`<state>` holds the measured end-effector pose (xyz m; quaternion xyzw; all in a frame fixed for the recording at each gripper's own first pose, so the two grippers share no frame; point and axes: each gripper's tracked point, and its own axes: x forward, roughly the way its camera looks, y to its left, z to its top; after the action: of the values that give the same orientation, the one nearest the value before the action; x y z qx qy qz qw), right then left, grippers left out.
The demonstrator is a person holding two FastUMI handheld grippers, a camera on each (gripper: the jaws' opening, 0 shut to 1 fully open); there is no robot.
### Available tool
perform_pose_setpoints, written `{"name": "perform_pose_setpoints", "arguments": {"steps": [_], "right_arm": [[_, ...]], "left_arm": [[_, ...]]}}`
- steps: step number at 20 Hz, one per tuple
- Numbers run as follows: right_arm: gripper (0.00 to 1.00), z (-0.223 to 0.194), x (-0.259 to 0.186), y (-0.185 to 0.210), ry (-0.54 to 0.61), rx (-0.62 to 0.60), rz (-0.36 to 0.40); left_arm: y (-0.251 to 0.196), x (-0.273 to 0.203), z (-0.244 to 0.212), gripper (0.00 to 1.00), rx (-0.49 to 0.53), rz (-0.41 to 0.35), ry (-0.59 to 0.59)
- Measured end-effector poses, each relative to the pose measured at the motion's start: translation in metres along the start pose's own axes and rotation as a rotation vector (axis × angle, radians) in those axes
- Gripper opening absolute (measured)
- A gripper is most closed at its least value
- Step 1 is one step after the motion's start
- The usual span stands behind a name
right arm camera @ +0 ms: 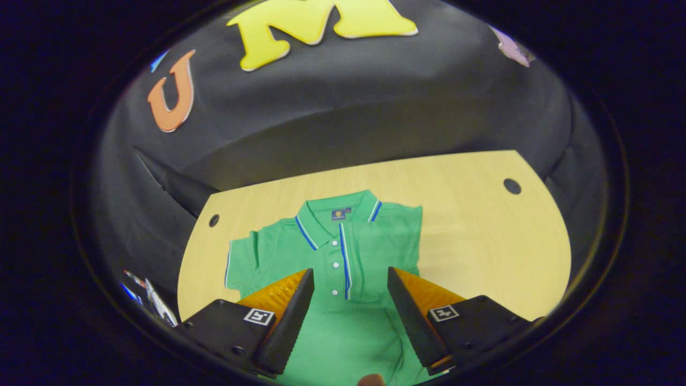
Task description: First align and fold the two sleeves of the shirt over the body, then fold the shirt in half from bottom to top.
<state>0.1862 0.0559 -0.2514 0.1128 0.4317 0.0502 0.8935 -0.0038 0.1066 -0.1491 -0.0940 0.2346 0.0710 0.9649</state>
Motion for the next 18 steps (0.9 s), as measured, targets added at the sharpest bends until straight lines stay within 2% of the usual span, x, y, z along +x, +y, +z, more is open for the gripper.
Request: {"name": "perform_pose_setpoints", "arguments": {"steps": [5, 7, 8, 9, 10, 12, 15, 16, 18], "right_arm": [[0.89, 0.005, -0.111, 0.002, -0.188, -0.095, 0.102], [0.89, 0.005, -0.151, -0.011, -0.266, -0.174, 0.090], [0.85, 0.003, -0.168, -0.015, -0.297, -0.216, 0.085], [1.00, -0.004, -0.183, -0.023, -0.306, -0.247, 0.072], [0.87, -0.012, -0.194, -0.034, -0.311, -0.269, 0.048], [0.95, -0.026, -0.211, -0.057, -0.304, -0.295, 0.001], [0.95, -0.061, -0.224, -0.092, -0.223, -0.257, -0.039], [0.95, -0.068, -0.225, -0.101, -0.203, -0.220, -0.046], [0.95, -0.078, -0.227, -0.117, -0.186, -0.151, -0.062]], "left_arm": [[-0.004, 0.044, -0.013, 0.99, -0.043, -0.131, 0.072], [-0.003, 0.068, -0.022, 0.99, -0.060, -0.156, 0.121], [0.001, 0.080, -0.026, 0.99, -0.061, -0.156, 0.151], [0.004, 0.093, -0.033, 0.99, -0.058, -0.159, 0.178], [0.006, 0.104, -0.042, 0.99, -0.061, -0.161, 0.222], [0.006, 0.122, -0.057, 0.99, -0.094, -0.187, 0.323], [-0.009, 0.147, -0.069, 0.99, -0.275, -0.245, 0.484], [-0.010, 0.159, -0.069, 0.98, -0.327, -0.244, 0.528], [0.003, 0.186, -0.070, 0.98, -0.340, -0.218, 0.582]]}}
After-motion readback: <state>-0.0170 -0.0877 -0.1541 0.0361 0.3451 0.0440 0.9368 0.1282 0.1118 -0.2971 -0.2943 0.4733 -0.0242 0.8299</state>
